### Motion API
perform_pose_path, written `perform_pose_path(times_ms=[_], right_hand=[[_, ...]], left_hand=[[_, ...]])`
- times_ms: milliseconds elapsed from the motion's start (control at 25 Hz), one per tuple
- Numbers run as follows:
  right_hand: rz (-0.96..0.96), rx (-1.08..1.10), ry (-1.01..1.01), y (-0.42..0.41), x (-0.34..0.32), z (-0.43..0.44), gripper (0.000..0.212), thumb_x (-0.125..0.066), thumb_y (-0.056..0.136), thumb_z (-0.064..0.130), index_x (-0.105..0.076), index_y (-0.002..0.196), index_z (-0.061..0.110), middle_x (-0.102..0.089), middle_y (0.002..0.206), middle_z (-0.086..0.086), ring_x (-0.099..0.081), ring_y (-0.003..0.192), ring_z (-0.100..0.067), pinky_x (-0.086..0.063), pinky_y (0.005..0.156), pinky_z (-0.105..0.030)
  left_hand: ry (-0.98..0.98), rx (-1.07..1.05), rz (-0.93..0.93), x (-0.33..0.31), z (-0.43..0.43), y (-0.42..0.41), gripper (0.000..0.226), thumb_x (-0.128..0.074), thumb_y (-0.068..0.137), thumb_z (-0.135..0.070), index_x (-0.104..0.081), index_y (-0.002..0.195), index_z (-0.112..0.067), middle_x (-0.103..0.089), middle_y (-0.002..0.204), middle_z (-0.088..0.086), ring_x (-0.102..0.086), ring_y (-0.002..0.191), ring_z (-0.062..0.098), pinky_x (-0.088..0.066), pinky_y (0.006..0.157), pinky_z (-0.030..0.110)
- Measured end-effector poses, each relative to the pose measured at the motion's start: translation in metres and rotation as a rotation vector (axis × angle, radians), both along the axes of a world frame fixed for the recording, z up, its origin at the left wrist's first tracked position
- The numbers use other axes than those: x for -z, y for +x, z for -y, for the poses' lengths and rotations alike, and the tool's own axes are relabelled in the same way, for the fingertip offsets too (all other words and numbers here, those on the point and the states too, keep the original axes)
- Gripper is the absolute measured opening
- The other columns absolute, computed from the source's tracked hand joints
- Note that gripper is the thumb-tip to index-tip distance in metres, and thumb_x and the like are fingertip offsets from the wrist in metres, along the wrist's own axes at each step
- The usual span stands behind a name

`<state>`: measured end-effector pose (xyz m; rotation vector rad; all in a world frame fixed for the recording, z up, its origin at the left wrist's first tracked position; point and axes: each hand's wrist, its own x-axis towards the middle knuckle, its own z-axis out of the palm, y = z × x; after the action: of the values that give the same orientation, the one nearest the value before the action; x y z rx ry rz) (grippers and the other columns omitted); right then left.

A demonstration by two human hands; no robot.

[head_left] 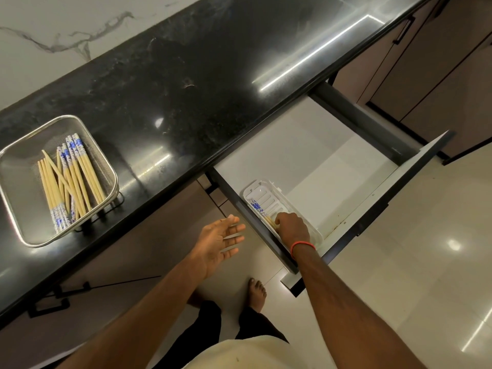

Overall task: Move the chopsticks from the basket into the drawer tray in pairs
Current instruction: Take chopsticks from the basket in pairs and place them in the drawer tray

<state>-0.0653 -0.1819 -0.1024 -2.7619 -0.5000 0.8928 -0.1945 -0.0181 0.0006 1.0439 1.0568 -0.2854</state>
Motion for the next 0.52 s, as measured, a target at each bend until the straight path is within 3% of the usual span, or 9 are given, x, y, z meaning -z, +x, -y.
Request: perform_pose_path(times_ms=[520], right_hand=[[0.025, -0.062, -0.066, -0.001, -0.013, 0.006, 0.030, -0.044, 0.096, 0.006, -0.059, 0.122, 0.010, -0.063, 0.122, -0.015, -0.059, 0.111, -0.033, -0.049, 0.090, -0.038]], left_hand=[[0.030, 0.011, 0.003, -0.003, -0.007, -0.002, 0.028, -0.058, 0.101, -0.036, -0.069, 0.118, -0.018, -0.077, 0.116, 0.003, -0.071, 0.110, 0.024, -0.054, 0.085, 0.040]])
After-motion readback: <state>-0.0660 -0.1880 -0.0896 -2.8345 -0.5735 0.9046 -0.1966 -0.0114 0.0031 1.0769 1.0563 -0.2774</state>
